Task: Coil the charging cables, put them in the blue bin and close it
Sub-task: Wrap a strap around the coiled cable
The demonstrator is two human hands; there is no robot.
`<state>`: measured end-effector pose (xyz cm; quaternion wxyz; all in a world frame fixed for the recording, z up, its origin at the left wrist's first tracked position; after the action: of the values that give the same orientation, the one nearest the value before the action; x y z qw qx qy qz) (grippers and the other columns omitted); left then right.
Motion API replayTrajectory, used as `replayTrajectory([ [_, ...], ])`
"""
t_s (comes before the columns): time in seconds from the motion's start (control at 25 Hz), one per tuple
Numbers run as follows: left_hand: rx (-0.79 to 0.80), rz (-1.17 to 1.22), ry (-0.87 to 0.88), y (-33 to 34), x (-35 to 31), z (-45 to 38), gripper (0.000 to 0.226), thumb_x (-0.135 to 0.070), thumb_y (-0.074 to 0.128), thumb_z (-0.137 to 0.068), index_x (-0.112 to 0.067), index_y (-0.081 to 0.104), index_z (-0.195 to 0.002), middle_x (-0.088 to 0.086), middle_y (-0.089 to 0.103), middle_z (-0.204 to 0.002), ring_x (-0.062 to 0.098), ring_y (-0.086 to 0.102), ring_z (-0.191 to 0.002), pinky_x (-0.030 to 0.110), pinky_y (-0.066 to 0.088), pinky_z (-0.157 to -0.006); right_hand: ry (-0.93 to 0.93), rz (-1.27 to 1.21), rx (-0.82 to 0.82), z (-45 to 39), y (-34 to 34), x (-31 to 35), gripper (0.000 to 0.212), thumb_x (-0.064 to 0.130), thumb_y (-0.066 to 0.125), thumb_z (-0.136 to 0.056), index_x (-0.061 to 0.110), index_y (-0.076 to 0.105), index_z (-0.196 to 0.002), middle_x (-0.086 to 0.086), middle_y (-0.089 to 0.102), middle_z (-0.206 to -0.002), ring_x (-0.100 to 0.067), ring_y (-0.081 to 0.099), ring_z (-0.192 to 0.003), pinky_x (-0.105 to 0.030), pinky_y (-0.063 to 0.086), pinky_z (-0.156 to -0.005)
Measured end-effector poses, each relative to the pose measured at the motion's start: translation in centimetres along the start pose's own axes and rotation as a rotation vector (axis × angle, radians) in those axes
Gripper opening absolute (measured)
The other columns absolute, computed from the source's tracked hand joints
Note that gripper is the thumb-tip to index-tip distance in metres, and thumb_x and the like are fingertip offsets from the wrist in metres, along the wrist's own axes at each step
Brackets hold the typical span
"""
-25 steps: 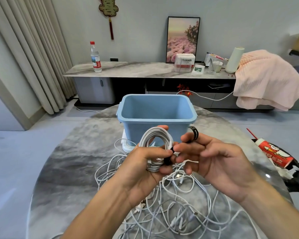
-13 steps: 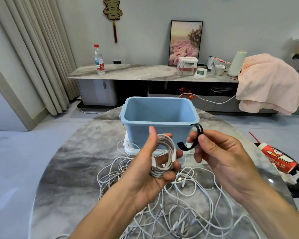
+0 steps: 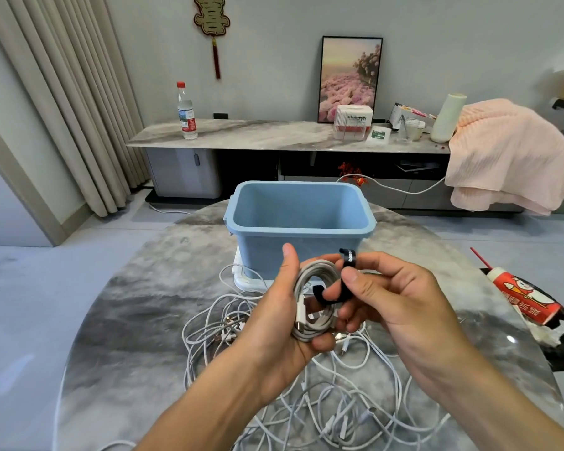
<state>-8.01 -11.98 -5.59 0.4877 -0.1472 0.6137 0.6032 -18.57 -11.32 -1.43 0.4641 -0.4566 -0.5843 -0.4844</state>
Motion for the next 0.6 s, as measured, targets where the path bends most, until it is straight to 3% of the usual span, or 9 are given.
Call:
replayTrajectory([
  [0.08,-0.025,0.004,0.003,-0.2,0.0,0.0,0.058,-0.066,0.033,-0.093,-0.025,0.063,-0.122,0.004,0.053,-0.067,0.020,0.051,-0.058,0.025,0.020,-0.046,-0.024,0.041,-0.023,0.1,0.1,0.2,0.010,0.008,0.064,-0.085,0.005,0.069,-0.094,-0.019,0.074,-0.079,-0.019,0.056,-0.050,-0.025,0.048,-0.045],
  [0.24,-0.048,-0.002,-0.004,-0.3,0.1,0.0,0.048,-0.063,0.041,-0.092,-0.038,0.057,-0.129,0.011,0.063,-0.082,0.023,0.053,-0.060,0.024,0.029,-0.042,-0.075,0.074,-0.060,0.4,0.1,0.3,0.009,0.006,0.071,-0.080,0.003,0.072,-0.088,-0.017,0.074,-0.080,-0.012,0.057,-0.051,-0.022,0.048,-0.045],
  [0.32,-0.067,0.003,-0.016,-0.5,0.1,0.0,0.052,-0.063,0.044,-0.091,-0.031,0.055,-0.131,0.013,0.063,-0.088,0.023,0.053,-0.060,0.024,0.031,-0.041,-0.153,0.156,-0.060,0.4,0.3,0.3,0.011,0.014,0.076,-0.073,0.011,0.077,-0.083,-0.015,0.070,-0.079,-0.031,0.058,-0.059,-0.041,0.057,-0.053],
  [0.4,-0.059,-0.007,-0.028,-0.6,0.0,0.0,0.062,-0.064,0.044,-0.092,-0.015,0.054,-0.128,0.017,0.059,-0.092,0.022,0.053,-0.060,0.023,0.030,-0.042,-0.221,0.159,-0.040,0.4,0.6,0.4,0.010,0.013,0.078,-0.071,0.012,0.077,-0.081,-0.013,0.064,-0.082,-0.049,0.052,-0.069,-0.057,0.057,-0.056],
  [0.48,-0.048,-0.022,-0.024,-0.5,-0.1,0.1,0.067,-0.064,0.043,-0.092,-0.005,0.057,-0.121,0.019,0.057,-0.093,0.021,0.053,-0.061,0.023,0.030,-0.042,-0.286,0.182,-0.037,0.3,0.5,0.6,0.010,0.010,0.078,-0.071,0.013,0.078,-0.081,-0.011,0.065,-0.079,-0.046,0.055,-0.068,-0.042,0.059,-0.059],
  [0.6,-0.035,-0.031,-0.008,-0.2,-0.2,0.3,0.053,-0.061,0.043,-0.092,-0.014,0.067,-0.095,0.013,0.060,-0.079,0.021,0.054,-0.060,0.023,0.029,-0.043,-0.376,0.297,-0.046,0.3,0.2,1.2,0.012,0.005,0.079,-0.072,0.015,0.078,-0.080,-0.004,0.069,-0.075,-0.023,0.060,-0.053,-0.026,0.050,-0.053],
])
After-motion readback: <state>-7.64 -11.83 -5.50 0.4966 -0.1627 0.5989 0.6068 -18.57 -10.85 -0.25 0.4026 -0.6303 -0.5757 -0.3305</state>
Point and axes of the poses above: each hand's wrist, its own z-axis away from the middle knuckle, its own y-axis out of the palm, x = y × z, the point moved 7 cm from there along -z, towards the middle knuckle
